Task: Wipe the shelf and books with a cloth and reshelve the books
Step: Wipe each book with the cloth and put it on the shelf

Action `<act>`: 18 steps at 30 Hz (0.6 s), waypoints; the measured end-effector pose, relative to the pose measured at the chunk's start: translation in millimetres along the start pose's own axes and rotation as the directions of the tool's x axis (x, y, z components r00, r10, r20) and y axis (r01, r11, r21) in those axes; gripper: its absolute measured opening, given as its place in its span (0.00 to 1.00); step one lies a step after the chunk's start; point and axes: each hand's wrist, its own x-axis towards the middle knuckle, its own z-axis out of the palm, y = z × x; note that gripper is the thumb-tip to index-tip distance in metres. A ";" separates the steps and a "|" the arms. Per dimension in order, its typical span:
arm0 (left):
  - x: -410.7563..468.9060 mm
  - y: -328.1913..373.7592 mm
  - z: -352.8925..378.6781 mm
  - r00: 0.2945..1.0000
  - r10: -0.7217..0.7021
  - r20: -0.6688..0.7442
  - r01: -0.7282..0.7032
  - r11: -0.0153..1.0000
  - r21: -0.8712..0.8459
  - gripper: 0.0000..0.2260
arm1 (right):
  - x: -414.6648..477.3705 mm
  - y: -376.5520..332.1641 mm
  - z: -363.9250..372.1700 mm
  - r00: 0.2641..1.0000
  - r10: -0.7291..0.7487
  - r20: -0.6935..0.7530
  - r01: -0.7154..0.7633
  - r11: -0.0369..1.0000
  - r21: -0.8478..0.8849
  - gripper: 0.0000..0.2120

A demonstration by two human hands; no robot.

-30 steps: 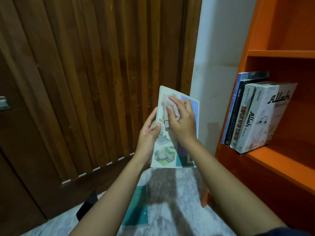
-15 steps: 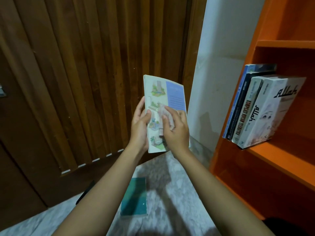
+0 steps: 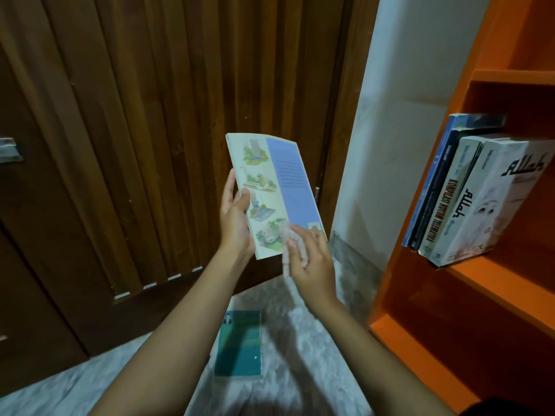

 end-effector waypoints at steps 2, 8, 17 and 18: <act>-0.3 5.1 -6.4 0.999 -0.010 0.036 0.009 0.999 0.034 0.18 | 10.8 11.3 -9.2 0.984 0.170 -0.047 -0.167 0.984 0.067 0.13; -2.3 9.5 -14.1 0.977 -0.062 0.203 0.045 0.995 0.087 0.18 | 35.7 28.5 -47.3 0.873 0.448 0.193 -0.471 0.671 0.572 0.18; -3.9 0.7 -17.7 0.960 -0.016 0.280 -0.078 0.943 0.322 0.22 | 33.3 26.2 -64.4 0.873 0.460 0.161 -0.439 0.596 0.673 0.20; -2.2 -1.8 -19.9 0.965 0.003 0.264 -0.103 0.924 0.368 0.24 | 32.7 24.9 -63.5 0.873 0.469 0.134 -0.424 0.594 0.684 0.20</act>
